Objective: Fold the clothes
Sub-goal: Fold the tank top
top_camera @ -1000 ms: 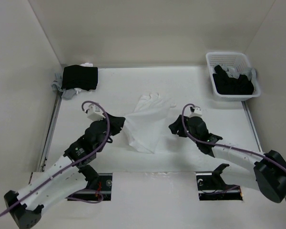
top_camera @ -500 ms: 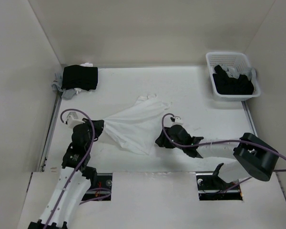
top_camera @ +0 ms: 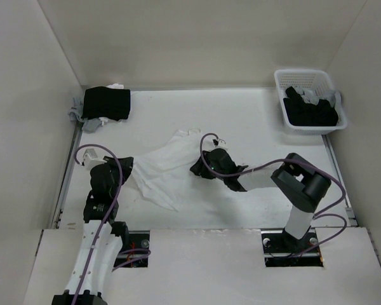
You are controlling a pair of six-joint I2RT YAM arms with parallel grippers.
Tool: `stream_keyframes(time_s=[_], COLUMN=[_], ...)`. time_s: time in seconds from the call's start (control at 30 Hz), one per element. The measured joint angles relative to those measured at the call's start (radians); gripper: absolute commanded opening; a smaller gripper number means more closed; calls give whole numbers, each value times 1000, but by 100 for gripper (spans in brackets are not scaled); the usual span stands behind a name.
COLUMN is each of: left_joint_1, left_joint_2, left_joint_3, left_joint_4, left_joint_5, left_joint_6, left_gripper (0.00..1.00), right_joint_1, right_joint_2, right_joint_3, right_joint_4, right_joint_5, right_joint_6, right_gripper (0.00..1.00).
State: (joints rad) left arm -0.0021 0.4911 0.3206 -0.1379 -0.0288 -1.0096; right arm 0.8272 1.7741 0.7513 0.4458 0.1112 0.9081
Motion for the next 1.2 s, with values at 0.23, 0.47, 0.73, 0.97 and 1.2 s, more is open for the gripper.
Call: stream_keyframes(time_s=[0.23,0.47,0.73,0.97,1.2], left_joint_1=[-26,-58,-92,-79,-63], left_joint_2=[30,82,142,145,176], left_joint_3=[1,5,-100,-150,-155], left_joint_4=[49,93,153,166,214], left_joint_5=[28,31,31,34,53], left_joint_6=[9,8,-24,-35,-34], left_gripper=[4,3,3,3,3], right_joint_1=[-68,-211,-322,-232,-88], right_joint_2=[70,-173,-117,-241,-341], right_joint_3=[66,-22,198,5,-182], right_joint_4=[-3,-130,-246,-266,-275], right_joint_5=[7,31,36,87,79], right_joint_6=[15,-56,-160,-179,-116], right_gripper=[3,3,50,31,33])
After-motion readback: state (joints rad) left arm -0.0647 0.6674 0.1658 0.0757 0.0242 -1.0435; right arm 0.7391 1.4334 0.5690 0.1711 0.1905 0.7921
